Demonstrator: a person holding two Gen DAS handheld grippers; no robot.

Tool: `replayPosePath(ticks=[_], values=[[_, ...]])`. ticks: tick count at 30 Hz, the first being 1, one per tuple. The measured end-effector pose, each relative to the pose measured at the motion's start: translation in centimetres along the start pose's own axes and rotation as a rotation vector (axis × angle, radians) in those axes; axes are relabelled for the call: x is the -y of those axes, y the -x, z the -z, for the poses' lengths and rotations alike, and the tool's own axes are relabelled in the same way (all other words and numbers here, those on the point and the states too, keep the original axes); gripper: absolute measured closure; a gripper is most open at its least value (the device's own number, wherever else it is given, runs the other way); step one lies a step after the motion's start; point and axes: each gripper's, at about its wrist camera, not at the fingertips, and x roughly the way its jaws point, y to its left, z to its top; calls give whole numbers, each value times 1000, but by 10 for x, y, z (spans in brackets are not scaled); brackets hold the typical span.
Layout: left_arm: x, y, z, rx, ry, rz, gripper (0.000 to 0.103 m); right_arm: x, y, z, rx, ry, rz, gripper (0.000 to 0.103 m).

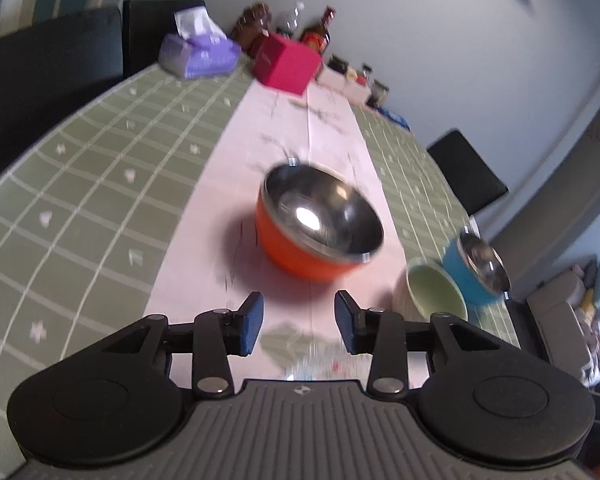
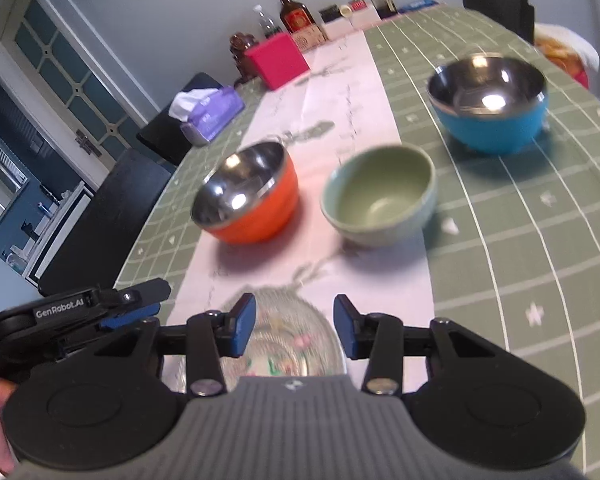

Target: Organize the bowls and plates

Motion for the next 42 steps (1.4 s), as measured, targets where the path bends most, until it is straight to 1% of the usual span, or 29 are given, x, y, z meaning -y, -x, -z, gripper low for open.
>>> replayPosePath(ticks=[3,5,7,9,12,17,21,23,25,28,30,33,34,36,38,39,41,42], values=[[0,-11,-14,61,31,-26,50,-9,-14,-18,9,25,18,59],[-3,-21,-23,78,57,-33,42,-16,-22,-30,18,44,30,59],[-9,-31,-30,87,87,-41,39,-22,-34,-43,20,35,30,55],[-14,-39,-36,94,108,-44,37,-25,-47,-53,16,21,31,48],[-21,-49,-44,100,138,-52,35,-32,-65,-66,6,8,43,45],[-34,-65,-54,75,205,-37,33,-41,-93,-79,-26,-14,72,44],[-34,-78,-56,25,212,-10,28,-43,-111,-82,-63,-28,99,44],[-32,-83,-55,0,215,7,24,-43,-119,-82,-79,-31,112,45],[-30,-88,-54,-21,216,20,24,-42,-125,-82,-92,-43,119,47],[-31,-92,-52,-28,227,12,24,-41,-131,-82,-110,-53,136,55],[-32,-95,-53,-40,227,15,28,-42,-133,-81,-115,-34,159,67],[-31,-98,-54,-51,211,19,37,-40,-134,-81,-115,-20,180,76],[-30,-98,-54,-51,204,17,40,-39,-134,-81,-115,-20,172,80],[-30,-99,-55,-53,198,23,49,-38,-134,-81,-115,-20,170,82],[-31,-101,-56,-59,195,22,62,-40,-133,-81,-111,-5,180,82],[-32,-101,-56,-60,194,18,64,-40,-133,-81,-110,0,183,83],[-33,-102,-56,-64,188,12,74,-41,-132,-81,-107,5,188,83],[-33,-102,-56,-66,185,11,76,-41,-131,-81,-105,8,191,83]])
